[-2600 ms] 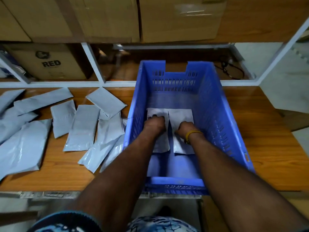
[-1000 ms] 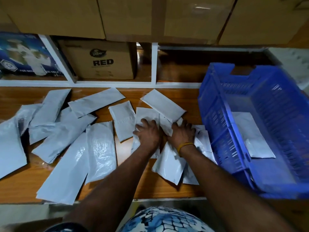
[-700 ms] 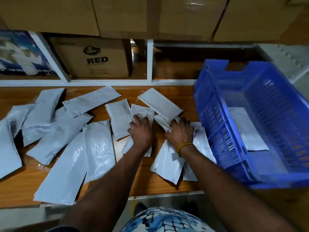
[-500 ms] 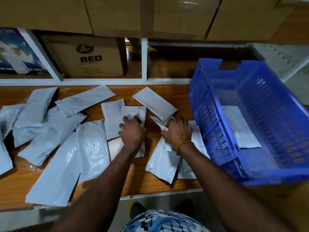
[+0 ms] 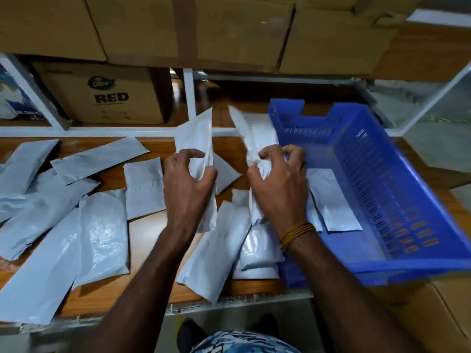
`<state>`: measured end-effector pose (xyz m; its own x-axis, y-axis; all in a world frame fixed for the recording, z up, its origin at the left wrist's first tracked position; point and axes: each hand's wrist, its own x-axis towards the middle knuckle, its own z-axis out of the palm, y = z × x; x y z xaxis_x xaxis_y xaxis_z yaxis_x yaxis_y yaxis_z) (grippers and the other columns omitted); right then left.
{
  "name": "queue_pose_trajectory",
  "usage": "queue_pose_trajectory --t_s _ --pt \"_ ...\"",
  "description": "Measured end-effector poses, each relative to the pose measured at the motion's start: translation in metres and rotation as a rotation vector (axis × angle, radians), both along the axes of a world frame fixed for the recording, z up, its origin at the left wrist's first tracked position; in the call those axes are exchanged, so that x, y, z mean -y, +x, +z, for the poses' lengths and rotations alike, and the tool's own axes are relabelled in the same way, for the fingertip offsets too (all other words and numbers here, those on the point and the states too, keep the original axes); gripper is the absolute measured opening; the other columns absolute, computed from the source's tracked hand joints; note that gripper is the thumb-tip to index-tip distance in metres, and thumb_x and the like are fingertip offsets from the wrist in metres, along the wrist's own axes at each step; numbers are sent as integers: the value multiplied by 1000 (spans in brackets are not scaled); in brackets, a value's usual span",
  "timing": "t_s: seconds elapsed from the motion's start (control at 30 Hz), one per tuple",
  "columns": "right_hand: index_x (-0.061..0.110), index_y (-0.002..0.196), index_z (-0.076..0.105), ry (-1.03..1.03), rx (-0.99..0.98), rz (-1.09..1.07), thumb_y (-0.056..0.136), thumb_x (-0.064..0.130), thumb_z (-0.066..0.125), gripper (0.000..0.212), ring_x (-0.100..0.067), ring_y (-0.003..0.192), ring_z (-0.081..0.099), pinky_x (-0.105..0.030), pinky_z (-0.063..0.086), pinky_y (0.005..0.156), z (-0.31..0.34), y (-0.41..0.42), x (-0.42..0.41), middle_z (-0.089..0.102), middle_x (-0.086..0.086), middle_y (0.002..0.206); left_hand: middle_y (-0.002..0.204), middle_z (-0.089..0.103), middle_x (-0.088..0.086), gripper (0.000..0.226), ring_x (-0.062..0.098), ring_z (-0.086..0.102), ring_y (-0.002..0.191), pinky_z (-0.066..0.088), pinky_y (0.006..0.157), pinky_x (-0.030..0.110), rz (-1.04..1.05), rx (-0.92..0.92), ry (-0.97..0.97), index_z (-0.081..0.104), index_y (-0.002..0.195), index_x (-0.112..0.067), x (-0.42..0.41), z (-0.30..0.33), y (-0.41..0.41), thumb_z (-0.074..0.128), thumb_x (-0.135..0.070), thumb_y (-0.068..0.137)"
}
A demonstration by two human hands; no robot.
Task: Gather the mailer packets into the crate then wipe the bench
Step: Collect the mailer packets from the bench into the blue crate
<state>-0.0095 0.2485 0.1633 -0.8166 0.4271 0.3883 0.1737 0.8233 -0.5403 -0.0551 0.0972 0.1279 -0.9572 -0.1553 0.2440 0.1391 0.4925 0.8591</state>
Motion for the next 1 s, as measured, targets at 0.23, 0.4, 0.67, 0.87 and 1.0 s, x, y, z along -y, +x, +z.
queue_pose_trajectory --t_s 0.23,0.4,0.67,0.87,1.0 --pt "23 105 60 -9 -214 -84 88 39 60 23 -25 106 52 -41 54 75 2 16 -80 43 -6 119 126 55 0 31 13 49 116 37 83 16 -147 -38 38 59 112 -31 -90 42 22 62 -41 83" --pt "20 105 60 3 -209 -172 87 36 62 24 -32 107 53 -38 46 81 9 19 -151 45 -11 119 125 53 -2 30 10 49 114 38 87 23 -224 -58 6 60 113 -31 -162 62 21 66 -35 84" --pt "18 112 54 -29 178 -230 87 38 59 32 -41 112 50 -48 47 87 -21 -20 -241 40 -15 127 133 46 12 41 37 49 120 44 97 45 -234 200 -293 58 121 -28 -275 40 -22 64 -45 84" --pt "10 129 51 -69 554 -128 90 35 58 47 -46 126 44 -49 43 97 -84 -45 -267 32 -27 143 139 43 24 57 46 44 126 40 101 51 -223 453 -528 49 131 -17 -298 -37 -46 55 -54 89" --pt "9 136 46 -45 706 -61 89 31 58 53 -44 131 40 -47 40 102 -119 -40 -274 22 -29 150 143 40 21 58 43 39 132 39 104 53 -256 571 -636 46 136 -17 -300 -70 -46 57 -48 89"
